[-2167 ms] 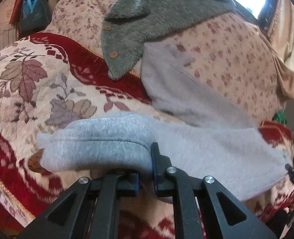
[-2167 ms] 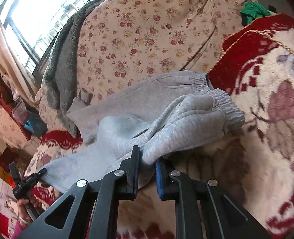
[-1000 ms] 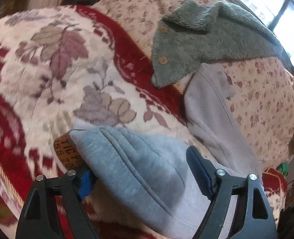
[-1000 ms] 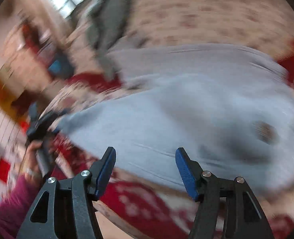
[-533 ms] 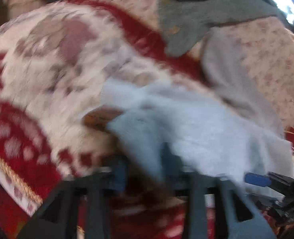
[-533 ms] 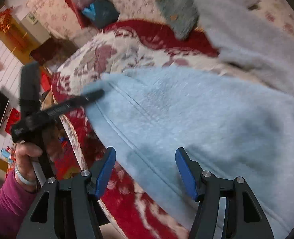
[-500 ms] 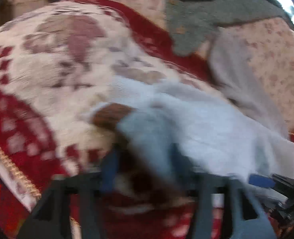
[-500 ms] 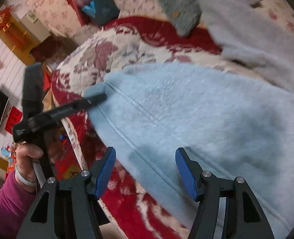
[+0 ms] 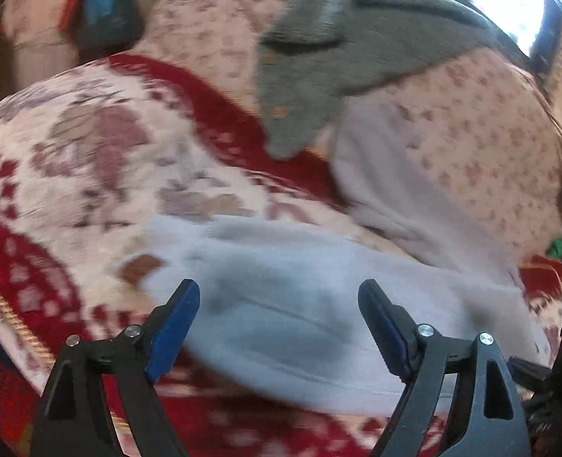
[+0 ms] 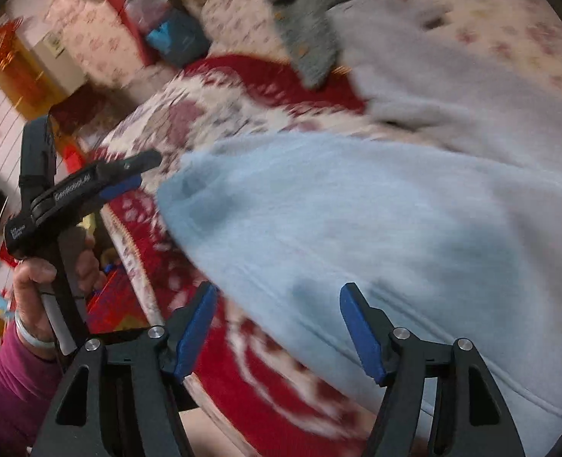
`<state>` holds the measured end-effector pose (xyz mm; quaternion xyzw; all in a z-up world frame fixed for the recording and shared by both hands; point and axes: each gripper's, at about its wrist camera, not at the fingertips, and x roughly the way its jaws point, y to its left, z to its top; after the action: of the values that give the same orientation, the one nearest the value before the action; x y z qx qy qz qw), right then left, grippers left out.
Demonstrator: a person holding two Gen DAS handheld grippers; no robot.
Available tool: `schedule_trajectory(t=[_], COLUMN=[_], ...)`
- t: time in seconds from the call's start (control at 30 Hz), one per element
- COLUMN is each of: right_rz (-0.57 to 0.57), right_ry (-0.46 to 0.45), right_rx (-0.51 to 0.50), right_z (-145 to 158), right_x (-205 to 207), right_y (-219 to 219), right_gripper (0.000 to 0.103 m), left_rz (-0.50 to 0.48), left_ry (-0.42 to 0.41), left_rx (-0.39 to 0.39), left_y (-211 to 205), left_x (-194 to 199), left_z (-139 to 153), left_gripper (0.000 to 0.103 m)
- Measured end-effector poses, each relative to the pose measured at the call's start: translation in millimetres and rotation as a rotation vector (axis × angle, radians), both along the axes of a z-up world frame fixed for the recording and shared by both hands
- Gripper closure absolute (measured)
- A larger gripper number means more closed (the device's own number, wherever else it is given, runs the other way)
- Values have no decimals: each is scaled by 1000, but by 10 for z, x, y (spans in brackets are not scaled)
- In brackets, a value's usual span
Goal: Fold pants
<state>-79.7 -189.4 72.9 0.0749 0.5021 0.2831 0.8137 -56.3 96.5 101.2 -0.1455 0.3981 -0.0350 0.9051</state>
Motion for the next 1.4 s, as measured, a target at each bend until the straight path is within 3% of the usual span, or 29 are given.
schedule_trajectory(t=[0.23, 0.47, 0.7, 0.8, 0.97, 1.07, 1.23, 1.27, 1.3, 1.33, 1.37, 1.4], right_rz=[-248, -546, -804, -836, -799, -791, -765, -722, -693, -668, -651, -633], right_ry=[-28, -31, 27, 28, 91, 130, 96, 107, 117, 108, 84, 62], right_rx=[-61, -48, -60, -102, -53, 4, 10, 54, 83, 68, 33, 15], right_z=[238, 428, 316, 219, -99, -268, -251, -291, -337, -351, -337, -306], right_x=[-172, -566, -896, -790, -423, -307, -241, -209, -191, -170, -179, -202], right_y=[-1184, -2434, -3559, -3793, -4061, -4145, -4186, -4161, -4134, -4062, -3998, -3931], right_gripper=[24, 22, 18, 18, 16, 10, 9, 10, 21, 32, 51, 64], left_rz=[-147, -265, -346, -385, -413, -430, -436, -432, -430, -428, -428, -433], left_ry=[29, 53, 56, 59, 73, 91, 104, 111, 117, 129, 135, 141], left_rx=[-10, -13, -27, -23, -15, -3, 6, 0, -6, -21, -27, -29], left_y=[-824, -1448, -1938, -2163, -2399, -2516, -2587, -2596, -2601, -2614, -2629, -2652], left_x=[91, 93, 106, 93, 74, 73, 94, 106, 115, 121, 117, 107], left_z=[-69, -170, -161, -144, -175, -228, -278, -296, -308, -337, -353, -377], left_gripper=[18, 18, 18, 18, 18, 18, 18, 18, 18, 18, 18, 18])
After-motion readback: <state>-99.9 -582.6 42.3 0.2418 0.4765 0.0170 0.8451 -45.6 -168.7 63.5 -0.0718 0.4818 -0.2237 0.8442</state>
